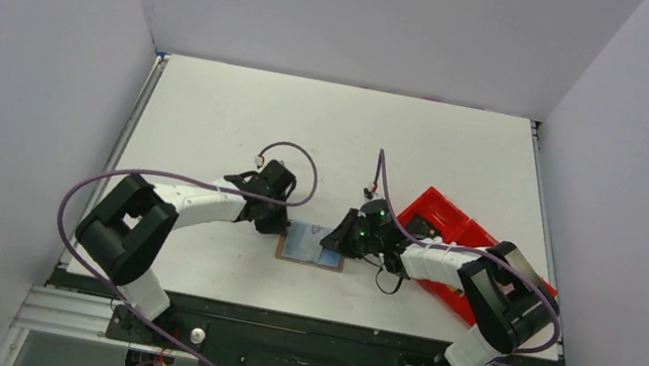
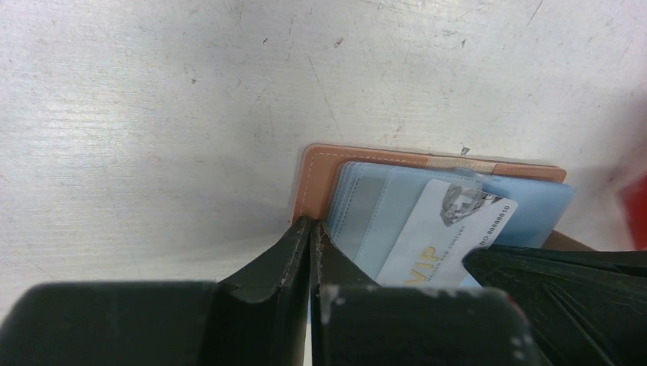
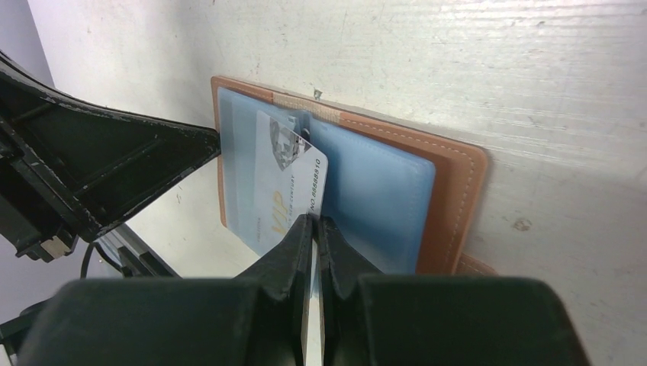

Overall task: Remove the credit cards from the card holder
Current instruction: Remove the credit card from the card holder.

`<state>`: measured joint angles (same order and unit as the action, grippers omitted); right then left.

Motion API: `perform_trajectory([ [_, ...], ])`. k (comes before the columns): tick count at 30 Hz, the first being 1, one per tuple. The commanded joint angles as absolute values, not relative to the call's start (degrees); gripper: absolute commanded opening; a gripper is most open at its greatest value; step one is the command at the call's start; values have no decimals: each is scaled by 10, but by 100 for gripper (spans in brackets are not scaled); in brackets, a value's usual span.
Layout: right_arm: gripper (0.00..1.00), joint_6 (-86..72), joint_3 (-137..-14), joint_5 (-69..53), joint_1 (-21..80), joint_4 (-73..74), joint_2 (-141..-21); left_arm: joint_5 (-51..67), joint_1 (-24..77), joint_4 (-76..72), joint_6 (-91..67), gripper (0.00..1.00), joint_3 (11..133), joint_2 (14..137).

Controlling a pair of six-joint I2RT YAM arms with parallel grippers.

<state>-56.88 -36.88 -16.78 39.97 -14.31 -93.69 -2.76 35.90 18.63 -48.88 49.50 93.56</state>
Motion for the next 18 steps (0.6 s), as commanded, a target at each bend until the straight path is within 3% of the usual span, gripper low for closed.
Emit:
perform_trajectory([
  [1, 0, -536, -364, -137, 391, -103, -905, -50, 362, 244, -481, 0, 466, 979],
  [18, 0, -490, -395, -110, 390, -3, -829, -50, 362, 247, -475, 0, 478, 959],
])
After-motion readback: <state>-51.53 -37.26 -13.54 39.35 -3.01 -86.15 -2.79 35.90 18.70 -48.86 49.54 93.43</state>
